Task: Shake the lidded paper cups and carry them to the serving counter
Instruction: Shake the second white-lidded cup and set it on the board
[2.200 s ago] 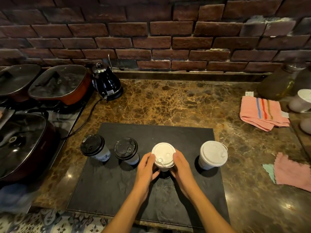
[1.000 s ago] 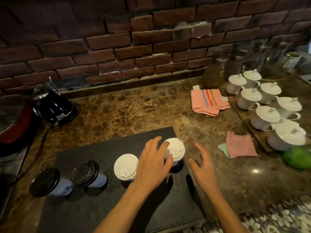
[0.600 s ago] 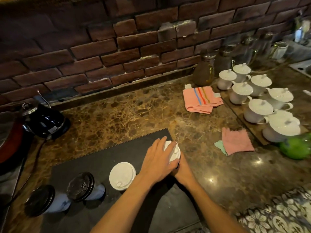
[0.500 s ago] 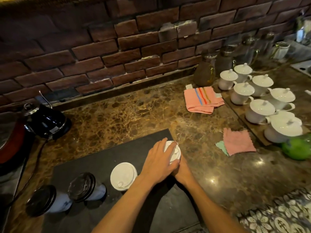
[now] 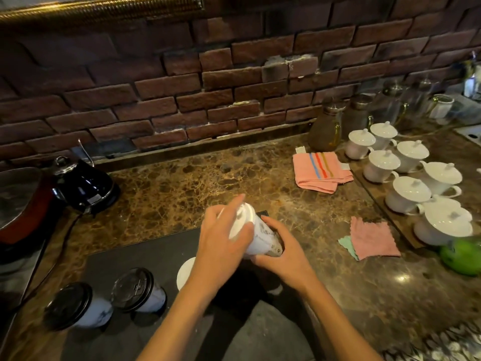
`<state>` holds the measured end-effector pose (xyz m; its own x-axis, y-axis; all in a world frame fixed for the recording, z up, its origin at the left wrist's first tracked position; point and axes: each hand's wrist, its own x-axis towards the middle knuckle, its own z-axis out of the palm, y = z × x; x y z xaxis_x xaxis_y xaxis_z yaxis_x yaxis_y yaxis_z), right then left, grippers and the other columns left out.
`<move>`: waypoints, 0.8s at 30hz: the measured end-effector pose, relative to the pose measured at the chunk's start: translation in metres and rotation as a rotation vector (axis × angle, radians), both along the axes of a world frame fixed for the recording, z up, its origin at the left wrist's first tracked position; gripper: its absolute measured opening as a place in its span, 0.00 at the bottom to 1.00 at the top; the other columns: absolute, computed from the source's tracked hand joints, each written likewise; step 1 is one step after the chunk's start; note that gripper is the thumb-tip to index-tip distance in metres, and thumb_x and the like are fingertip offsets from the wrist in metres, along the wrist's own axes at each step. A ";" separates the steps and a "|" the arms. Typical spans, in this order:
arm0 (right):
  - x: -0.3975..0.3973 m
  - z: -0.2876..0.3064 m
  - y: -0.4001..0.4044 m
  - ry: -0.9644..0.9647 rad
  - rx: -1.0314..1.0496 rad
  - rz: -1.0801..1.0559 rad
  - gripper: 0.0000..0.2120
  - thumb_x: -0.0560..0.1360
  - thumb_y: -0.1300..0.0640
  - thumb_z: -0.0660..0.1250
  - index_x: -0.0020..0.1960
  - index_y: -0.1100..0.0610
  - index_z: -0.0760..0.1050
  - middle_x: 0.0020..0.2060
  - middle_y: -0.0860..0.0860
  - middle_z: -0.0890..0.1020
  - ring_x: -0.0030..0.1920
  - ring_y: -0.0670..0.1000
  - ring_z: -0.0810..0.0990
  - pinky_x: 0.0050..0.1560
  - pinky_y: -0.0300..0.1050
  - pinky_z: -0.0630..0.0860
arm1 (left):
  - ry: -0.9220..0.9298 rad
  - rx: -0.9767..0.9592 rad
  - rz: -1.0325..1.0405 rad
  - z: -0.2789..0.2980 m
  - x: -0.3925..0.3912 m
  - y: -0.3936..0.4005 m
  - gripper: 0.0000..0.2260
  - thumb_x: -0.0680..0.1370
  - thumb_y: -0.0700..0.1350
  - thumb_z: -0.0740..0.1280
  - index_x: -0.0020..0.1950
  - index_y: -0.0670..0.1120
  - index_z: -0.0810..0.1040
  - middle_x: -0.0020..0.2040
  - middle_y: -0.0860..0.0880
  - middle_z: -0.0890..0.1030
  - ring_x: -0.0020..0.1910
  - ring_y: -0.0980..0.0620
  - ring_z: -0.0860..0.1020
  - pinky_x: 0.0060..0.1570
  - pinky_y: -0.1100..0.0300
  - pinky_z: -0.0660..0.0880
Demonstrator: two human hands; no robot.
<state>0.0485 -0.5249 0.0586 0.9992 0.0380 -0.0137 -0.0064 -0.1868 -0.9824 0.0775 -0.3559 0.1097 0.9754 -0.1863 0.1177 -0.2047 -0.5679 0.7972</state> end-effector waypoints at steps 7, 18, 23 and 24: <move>-0.016 0.063 0.000 -0.359 -0.365 0.216 0.38 0.65 0.42 0.76 0.73 0.37 0.66 0.65 0.41 0.70 0.64 0.40 0.72 0.62 0.31 0.70 | 0.167 -0.470 0.130 0.040 -0.024 0.042 0.12 0.72 0.62 0.59 0.52 0.64 0.75 0.53 0.52 0.79 0.52 0.46 0.80 0.46 0.41 0.78; -0.036 0.105 0.019 -0.209 -0.399 0.279 0.39 0.62 0.42 0.79 0.71 0.38 0.71 0.58 0.36 0.79 0.60 0.39 0.78 0.58 0.39 0.76 | 0.136 -0.702 0.215 0.050 -0.067 0.056 0.23 0.70 0.65 0.60 0.57 0.53 0.80 0.49 0.47 0.84 0.43 0.47 0.85 0.34 0.49 0.79; -0.032 0.115 0.031 0.109 -0.033 0.344 0.32 0.64 0.61 0.82 0.65 0.48 0.77 0.56 0.44 0.85 0.50 0.42 0.84 0.43 0.32 0.77 | 0.118 -0.677 0.203 0.051 -0.062 0.065 0.22 0.71 0.64 0.61 0.56 0.52 0.80 0.48 0.47 0.84 0.42 0.47 0.84 0.33 0.50 0.79; -0.032 0.117 0.033 0.132 -0.021 0.338 0.31 0.65 0.61 0.82 0.64 0.47 0.77 0.55 0.45 0.85 0.48 0.42 0.84 0.41 0.31 0.77 | 0.113 -0.673 0.198 0.051 -0.059 0.065 0.21 0.72 0.63 0.61 0.56 0.52 0.80 0.48 0.47 0.84 0.43 0.46 0.84 0.35 0.51 0.79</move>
